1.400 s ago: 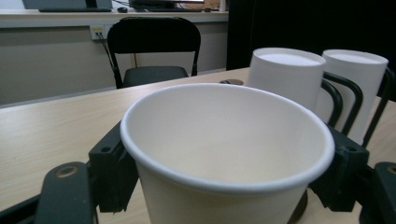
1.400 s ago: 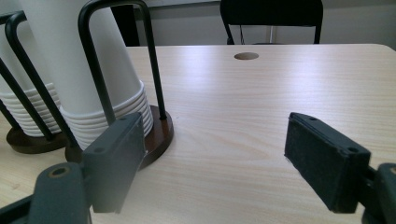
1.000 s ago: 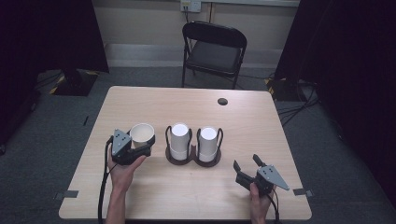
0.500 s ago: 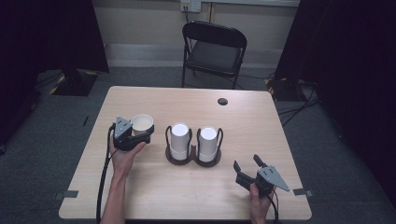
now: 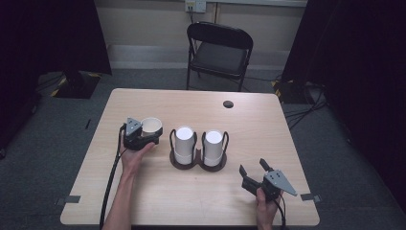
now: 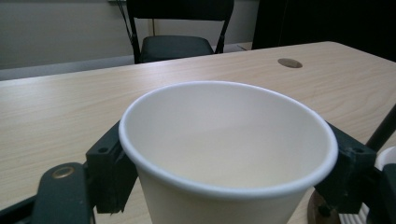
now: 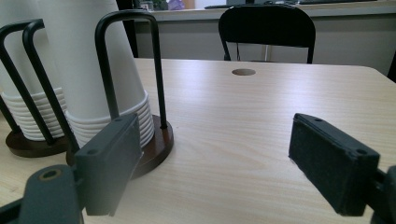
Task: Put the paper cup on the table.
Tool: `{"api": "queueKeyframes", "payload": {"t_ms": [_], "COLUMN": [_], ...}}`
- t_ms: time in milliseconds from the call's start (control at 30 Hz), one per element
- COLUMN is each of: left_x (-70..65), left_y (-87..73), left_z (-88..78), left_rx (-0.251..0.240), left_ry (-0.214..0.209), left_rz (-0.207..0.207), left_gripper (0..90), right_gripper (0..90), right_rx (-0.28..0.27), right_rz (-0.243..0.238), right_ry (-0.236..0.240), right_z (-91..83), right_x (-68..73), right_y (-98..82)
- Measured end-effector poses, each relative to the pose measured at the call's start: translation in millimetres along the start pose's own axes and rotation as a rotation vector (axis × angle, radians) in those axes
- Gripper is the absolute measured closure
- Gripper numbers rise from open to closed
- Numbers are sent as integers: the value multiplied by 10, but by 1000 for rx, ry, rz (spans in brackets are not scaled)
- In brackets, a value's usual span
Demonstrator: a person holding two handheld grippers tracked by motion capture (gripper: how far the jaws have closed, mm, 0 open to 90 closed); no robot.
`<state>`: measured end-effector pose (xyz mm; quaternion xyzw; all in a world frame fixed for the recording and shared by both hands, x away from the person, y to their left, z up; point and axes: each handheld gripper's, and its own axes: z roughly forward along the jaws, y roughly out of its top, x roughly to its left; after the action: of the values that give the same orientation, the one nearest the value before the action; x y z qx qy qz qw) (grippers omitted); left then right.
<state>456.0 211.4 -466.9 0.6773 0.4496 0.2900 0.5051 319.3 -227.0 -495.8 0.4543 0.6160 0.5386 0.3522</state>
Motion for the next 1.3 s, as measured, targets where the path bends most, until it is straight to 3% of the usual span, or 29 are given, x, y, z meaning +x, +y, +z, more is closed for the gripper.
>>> {"api": "queueKeyframes", "payload": {"t_ms": [267, 367, 500, 600, 767, 933, 1133, 1200, 1300], "left_x": [22, -8, 0, 7, 10, 2, -75, -117, -149], "left_y": [-97, -129, -140, -159, -209, -203, -221, -242, -259], "left_z": [58, 98, 89, 59, 38, 18, -45, -54, -68], "left_rx": [61, 81, 91, 72, 91, 96, 76, 101, 112], "left_ry": [-22, -29, -32, -20, -13, -7, 2, 23, 21], "left_rz": [-5, 15, 14, 17, -2, 7, -16, 16, 6], "left_gripper": [185, 184, 179, 164, 155, 156, 153, 154, 155], "right_gripper": [166, 166, 166, 166, 166, 166, 166, 166, 166], "right_rx": [5, 3, 2, 1, 1, 1, 0, 0, -1], "right_rz": [6, 5, 5, 5, 5, 5, 10, 11, 12], "right_ry": [3, 3, 3, 6, 6, 7, 5, 6, 6], "right_z": [3, 4, 3, 2, 1, 4, 0, 1, 0], "right_x": [-3, -5, -7, -8, -7, -10, -9, -10, -10], "right_y": [2, 2, 1, 1, 1, 1, 1, 1, 0]}}
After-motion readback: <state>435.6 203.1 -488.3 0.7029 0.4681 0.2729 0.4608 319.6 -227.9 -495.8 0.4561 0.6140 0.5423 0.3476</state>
